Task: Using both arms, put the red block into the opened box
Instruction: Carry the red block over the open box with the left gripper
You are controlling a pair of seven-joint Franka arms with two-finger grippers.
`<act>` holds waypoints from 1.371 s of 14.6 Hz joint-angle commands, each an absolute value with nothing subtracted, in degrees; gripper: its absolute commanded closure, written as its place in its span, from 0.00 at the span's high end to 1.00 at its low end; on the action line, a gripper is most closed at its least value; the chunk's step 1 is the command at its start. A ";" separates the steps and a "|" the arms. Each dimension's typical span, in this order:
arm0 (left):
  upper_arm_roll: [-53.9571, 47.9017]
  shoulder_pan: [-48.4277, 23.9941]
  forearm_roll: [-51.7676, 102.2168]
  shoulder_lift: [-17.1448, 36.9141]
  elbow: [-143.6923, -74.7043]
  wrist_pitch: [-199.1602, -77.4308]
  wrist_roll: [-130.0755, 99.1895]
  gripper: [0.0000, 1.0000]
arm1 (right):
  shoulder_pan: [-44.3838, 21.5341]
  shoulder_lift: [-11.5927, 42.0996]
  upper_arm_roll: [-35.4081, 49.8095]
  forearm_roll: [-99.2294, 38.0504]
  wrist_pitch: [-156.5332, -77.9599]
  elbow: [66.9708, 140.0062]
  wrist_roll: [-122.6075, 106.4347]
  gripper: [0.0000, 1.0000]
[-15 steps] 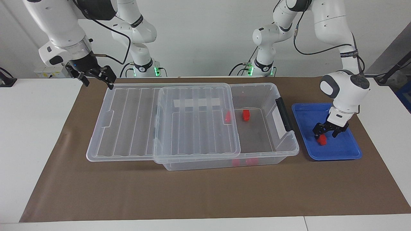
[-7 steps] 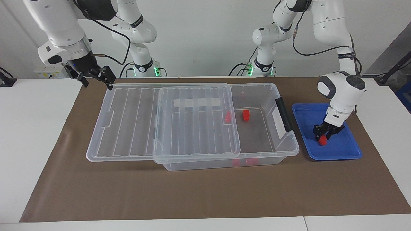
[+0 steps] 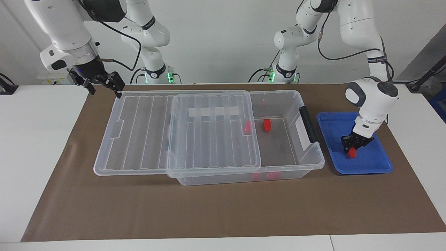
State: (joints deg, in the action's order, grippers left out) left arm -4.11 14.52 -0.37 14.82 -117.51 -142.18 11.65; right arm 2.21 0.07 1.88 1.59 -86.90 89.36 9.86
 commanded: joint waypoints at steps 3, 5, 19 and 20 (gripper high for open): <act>-4.13 11.61 0.00 11.35 -105.66 -122.82 6.69 0.00 | 3.08 -0.79 2.37 1.41 -87.80 90.62 10.46 1.00; -4.31 9.59 0.09 9.68 -103.20 -117.88 1.79 0.00 | 3.16 -0.79 2.46 1.41 -87.89 90.62 10.46 1.00; -4.48 -14.06 -0.26 6.34 -106.58 -122.23 -33.49 0.00 | 3.08 -0.79 2.46 1.41 -87.80 90.62 10.46 1.00; -4.48 -14.50 -0.26 5.28 -109.57 -124.78 -33.49 0.00 | 3.16 -0.79 2.46 1.41 -87.80 90.62 10.46 1.00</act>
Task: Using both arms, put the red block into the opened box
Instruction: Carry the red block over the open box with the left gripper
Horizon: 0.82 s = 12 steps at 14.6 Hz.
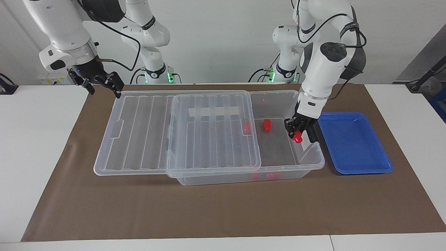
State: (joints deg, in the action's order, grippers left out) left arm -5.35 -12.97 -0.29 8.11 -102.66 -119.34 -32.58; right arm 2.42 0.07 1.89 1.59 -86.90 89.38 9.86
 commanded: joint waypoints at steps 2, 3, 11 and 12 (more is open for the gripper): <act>-4.48 -15.55 -0.35 4.66 -113.28 -128.65 -33.66 0.00 | 3.16 -0.79 2.37 1.41 -87.80 90.62 10.46 1.00; -4.40 -15.99 -0.53 4.83 -114.07 -129.11 -34.01 0.00 | 3.08 -0.79 2.46 1.41 -87.80 90.62 10.46 1.00; -4.39 -16.17 -6.86 8.87 -119.18 -136.57 -35.68 0.00 | 2.55 -0.97 2.37 1.41 -87.45 90.79 10.28 1.00; -4.39 -16.17 -6.86 9.83 -119.27 -137.97 -36.64 0.00 | 2.55 -0.97 2.46 1.41 -87.45 90.79 10.28 1.00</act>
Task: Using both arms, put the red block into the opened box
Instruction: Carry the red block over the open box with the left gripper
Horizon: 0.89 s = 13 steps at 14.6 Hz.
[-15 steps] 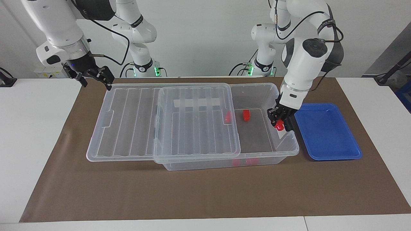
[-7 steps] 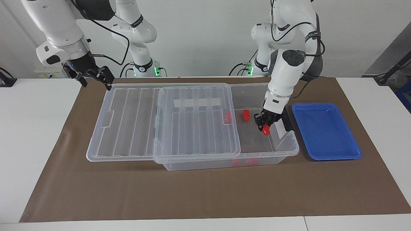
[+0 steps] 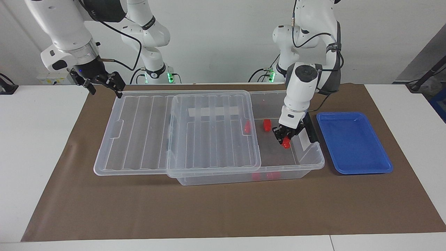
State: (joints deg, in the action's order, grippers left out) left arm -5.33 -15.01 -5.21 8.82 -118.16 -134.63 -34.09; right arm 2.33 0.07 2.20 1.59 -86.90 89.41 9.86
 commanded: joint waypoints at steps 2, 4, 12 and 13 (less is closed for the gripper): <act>-4.39 -16.26 -6.94 11.33 -119.36 -139.48 -37.61 0.00 | 2.55 -1.05 2.46 1.41 -87.28 90.88 10.28 1.00; -4.31 -17.31 -9.21 13.43 -119.27 -140.71 -39.71 0.00 | 2.55 -1.14 2.46 1.41 -87.45 90.97 10.28 1.00; -4.22 -16.88 -12.83 16.70 -119.27 -145.10 -42.89 0.00 | 3.25 -1.14 2.37 1.32 -87.36 91.14 10.90 1.00; -4.22 -16.88 -12.83 16.79 -119.35 -145.11 -42.89 0.00 | 3.25 -1.23 2.29 1.32 -87.28 91.14 10.90 1.00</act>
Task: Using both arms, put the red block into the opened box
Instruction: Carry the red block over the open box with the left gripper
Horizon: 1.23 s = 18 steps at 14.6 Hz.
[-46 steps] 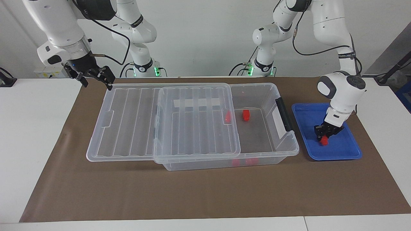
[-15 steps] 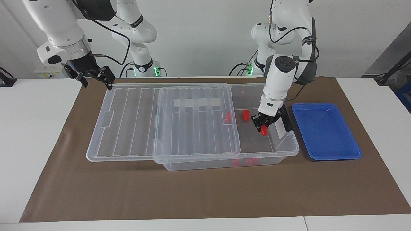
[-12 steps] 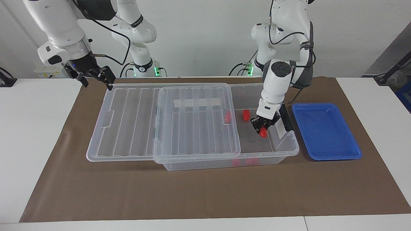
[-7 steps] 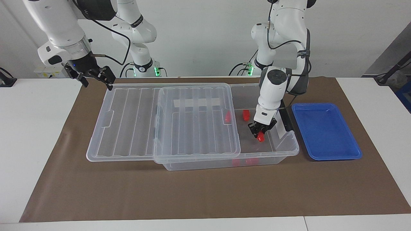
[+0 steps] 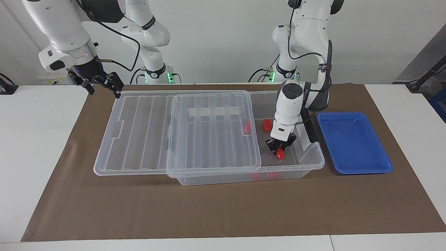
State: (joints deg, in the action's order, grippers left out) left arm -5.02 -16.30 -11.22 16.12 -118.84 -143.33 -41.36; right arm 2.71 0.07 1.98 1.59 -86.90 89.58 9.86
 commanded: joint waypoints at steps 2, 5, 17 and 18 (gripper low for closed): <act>-4.13 -16.70 -12.83 16.79 -119.27 -145.02 -42.72 0.26 | 3.34 -1.23 2.29 1.32 -86.58 91.14 10.63 1.00; -4.04 -16.44 -12.92 16.79 -118.92 -144.58 -42.63 1.00 | 3.34 -1.23 2.20 1.32 -86.75 91.23 10.90 1.00; -4.31 -17.40 -13.01 11.78 -116.02 -134.39 -42.19 1.00 | 3.16 -1.76 2.02 1.32 -88.06 92.64 10.28 1.00; -4.31 -17.49 -13.01 11.26 -115.93 -133.78 -42.19 1.00 | 3.16 -1.76 2.11 1.32 -88.07 92.72 10.28 1.00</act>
State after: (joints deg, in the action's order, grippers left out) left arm -5.00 -16.42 -11.51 13.44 -115.66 -136.32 -41.37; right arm 2.66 -0.11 1.74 1.59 -86.75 90.61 9.86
